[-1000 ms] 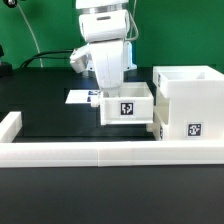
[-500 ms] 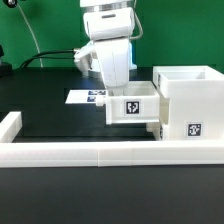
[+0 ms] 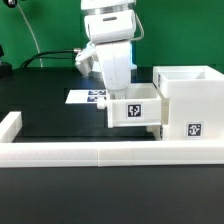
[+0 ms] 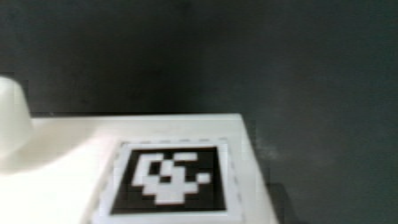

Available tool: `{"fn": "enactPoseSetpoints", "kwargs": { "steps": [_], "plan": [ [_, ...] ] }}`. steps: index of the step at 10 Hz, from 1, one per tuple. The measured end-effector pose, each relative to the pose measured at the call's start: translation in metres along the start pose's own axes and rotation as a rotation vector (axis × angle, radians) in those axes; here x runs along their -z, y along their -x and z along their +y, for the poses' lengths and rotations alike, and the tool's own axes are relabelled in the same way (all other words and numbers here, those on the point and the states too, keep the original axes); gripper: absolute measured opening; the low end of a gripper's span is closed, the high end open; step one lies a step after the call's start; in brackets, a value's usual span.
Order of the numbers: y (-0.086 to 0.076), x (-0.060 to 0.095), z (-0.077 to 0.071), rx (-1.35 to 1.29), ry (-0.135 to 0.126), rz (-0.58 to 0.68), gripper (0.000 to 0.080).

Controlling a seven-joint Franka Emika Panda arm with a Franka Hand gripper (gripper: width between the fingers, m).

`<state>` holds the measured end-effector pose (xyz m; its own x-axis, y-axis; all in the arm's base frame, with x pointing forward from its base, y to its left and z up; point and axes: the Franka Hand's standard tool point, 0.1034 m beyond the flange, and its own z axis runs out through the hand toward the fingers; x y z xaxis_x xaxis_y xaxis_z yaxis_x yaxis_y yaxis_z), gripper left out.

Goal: Assemble drawer

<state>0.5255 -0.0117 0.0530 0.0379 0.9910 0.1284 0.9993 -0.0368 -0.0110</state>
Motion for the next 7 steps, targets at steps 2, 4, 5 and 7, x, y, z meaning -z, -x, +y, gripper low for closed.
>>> {"fn": "enactPoseSetpoints", "kwargs": {
  "steps": [2, 4, 5, 7],
  "plan": [
    [-0.0074, -0.0006, 0.0001, 0.004, 0.0, 0.001, 0.0042],
    [-0.0129, -0.0008, 0.0008, -0.003, 0.0, 0.001, 0.0042],
    [-0.0133, -0.0013, 0.0003, -0.012, 0.0, 0.003, 0.0042],
    [-0.0124, -0.0016, 0.0, -0.019, 0.0, 0.003, 0.0042]
  ]
}}
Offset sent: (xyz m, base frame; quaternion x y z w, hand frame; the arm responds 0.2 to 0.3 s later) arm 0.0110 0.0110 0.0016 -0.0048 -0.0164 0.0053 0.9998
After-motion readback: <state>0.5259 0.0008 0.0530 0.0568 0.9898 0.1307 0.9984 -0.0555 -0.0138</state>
